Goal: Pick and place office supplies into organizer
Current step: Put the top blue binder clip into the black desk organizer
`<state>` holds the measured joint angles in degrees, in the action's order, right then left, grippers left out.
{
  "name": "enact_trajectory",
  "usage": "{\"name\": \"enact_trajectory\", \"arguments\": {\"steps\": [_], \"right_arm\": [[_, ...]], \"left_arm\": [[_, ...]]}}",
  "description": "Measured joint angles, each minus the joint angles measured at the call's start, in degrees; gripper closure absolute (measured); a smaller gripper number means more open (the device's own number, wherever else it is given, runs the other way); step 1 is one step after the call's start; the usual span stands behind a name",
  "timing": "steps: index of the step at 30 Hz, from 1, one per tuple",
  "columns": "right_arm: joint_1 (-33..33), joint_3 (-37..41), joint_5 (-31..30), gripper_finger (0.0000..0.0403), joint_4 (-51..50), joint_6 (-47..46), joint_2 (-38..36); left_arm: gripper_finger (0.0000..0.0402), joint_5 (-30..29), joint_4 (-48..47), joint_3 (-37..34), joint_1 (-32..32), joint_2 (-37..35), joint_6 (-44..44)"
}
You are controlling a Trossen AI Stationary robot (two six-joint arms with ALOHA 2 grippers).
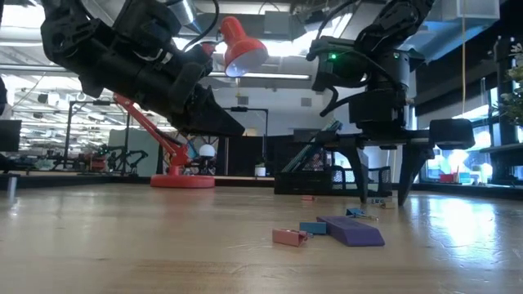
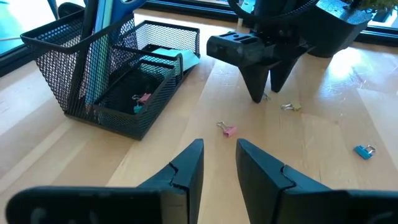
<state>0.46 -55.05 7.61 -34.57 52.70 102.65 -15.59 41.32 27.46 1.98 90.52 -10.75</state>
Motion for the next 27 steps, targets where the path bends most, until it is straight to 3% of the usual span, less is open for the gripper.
{"name": "enact_trajectory", "arguments": {"steps": [27], "right_arm": [[0.12, -0.02, -1.9, 0.0189, -2.41, -0.23, 0.02]], "left_arm": [[0.0313, 0.0, -0.01, 0.0, 0.0, 0.0, 0.01]]}}
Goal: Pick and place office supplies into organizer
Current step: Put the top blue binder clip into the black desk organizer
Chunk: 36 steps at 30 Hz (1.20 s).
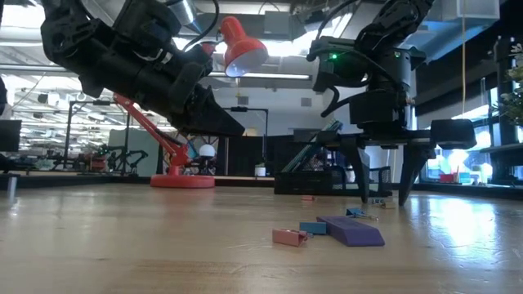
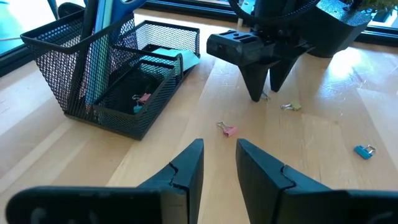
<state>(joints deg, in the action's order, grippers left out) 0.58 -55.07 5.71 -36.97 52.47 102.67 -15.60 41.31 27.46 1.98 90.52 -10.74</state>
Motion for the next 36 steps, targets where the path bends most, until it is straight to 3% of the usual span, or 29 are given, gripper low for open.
{"name": "enact_trajectory", "arguments": {"steps": [7, 17, 29, 36], "right_arm": [[0.0, 0.0, -0.23, 0.0194, -0.08, -0.21, 0.0], [0.0, 0.0, -0.66, 0.0246, -0.5, 0.16, -0.02], [0.0, 0.11, -1.33, 0.025, 0.74, 0.25, -0.06], [0.0, 0.15, -1.67, 0.0288, 1.05, 0.26, -0.08]], "left_arm": [[0.0313, 0.0, 0.01, 0.0, 0.0, 0.0, 0.0], [0.0313, 0.0, -0.01, 0.0, 0.0, 0.0, 0.0], [0.0313, 0.0, -0.01, 0.0, 0.02, 0.0, 0.0], [0.0313, 0.0, -0.01, 0.0, 0.0, 0.0, 0.0]]}}
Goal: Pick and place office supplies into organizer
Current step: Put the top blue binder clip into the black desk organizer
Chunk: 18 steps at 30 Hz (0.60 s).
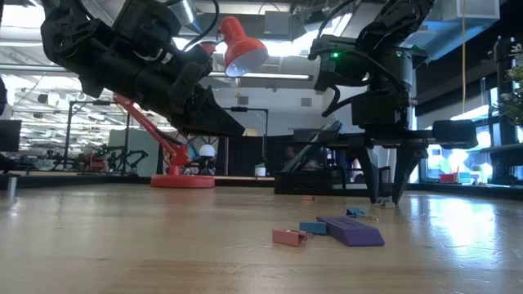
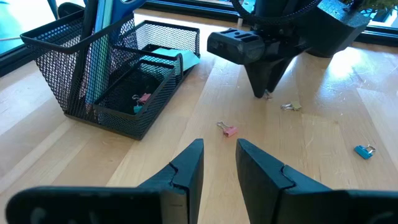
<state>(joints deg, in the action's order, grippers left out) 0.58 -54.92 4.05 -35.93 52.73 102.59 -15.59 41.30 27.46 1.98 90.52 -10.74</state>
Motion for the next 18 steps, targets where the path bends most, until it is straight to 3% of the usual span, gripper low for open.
{"name": "enact_trajectory", "arguments": {"steps": [9, 18], "right_arm": [[0.02, 0.02, -0.32, 0.0344, 0.59, 0.0, -0.02], [-0.2, -3.32, -1.34, 0.0346, -1.43, -7.34, -0.26]], "left_arm": [[0.0313, 0.0, 0.0, 0.0, 0.02, 0.0, 0.0], [0.0313, 0.0, 0.0, 0.0, 0.01, 0.0, 0.0]]}}
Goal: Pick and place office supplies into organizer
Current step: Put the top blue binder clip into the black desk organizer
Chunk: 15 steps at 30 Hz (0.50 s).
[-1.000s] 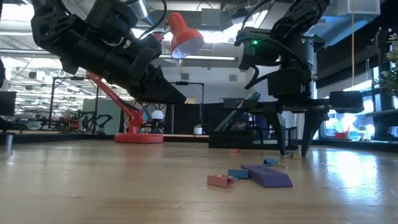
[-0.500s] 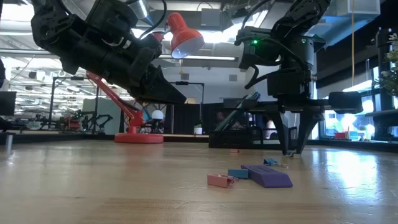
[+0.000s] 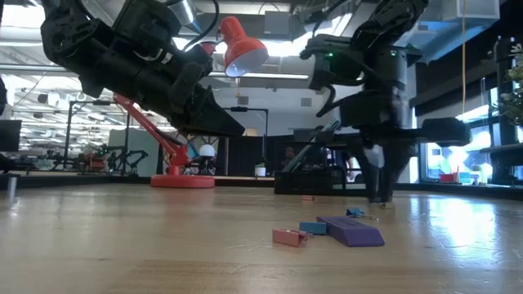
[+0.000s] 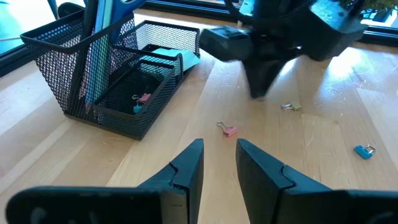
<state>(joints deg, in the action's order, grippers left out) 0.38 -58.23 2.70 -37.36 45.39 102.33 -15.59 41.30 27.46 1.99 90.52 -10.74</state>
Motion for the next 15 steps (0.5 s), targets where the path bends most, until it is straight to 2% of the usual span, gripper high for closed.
{"name": "enact_trajectory", "arguments": {"steps": [8, 10, 15], "right_arm": [[1.55, -6.75, -13.16, 0.0346, 4.52, -1.14, -2.13], [3.06, -7.16, -14.85, 0.0346, 8.85, -2.68, -2.26], [6.84, -7.08, -18.06, 0.0346, 12.4, -7.41, -2.13]], "left_arm": [[0.0313, 0.02, -0.3, 0.0, 0.01, 0.0, 0.0], [0.0313, 0.02, -0.42, 0.0, 0.01, 0.0, 0.0], [0.0313, 0.02, -0.85, 0.0, 0.01, 0.0, 0.0]]}}
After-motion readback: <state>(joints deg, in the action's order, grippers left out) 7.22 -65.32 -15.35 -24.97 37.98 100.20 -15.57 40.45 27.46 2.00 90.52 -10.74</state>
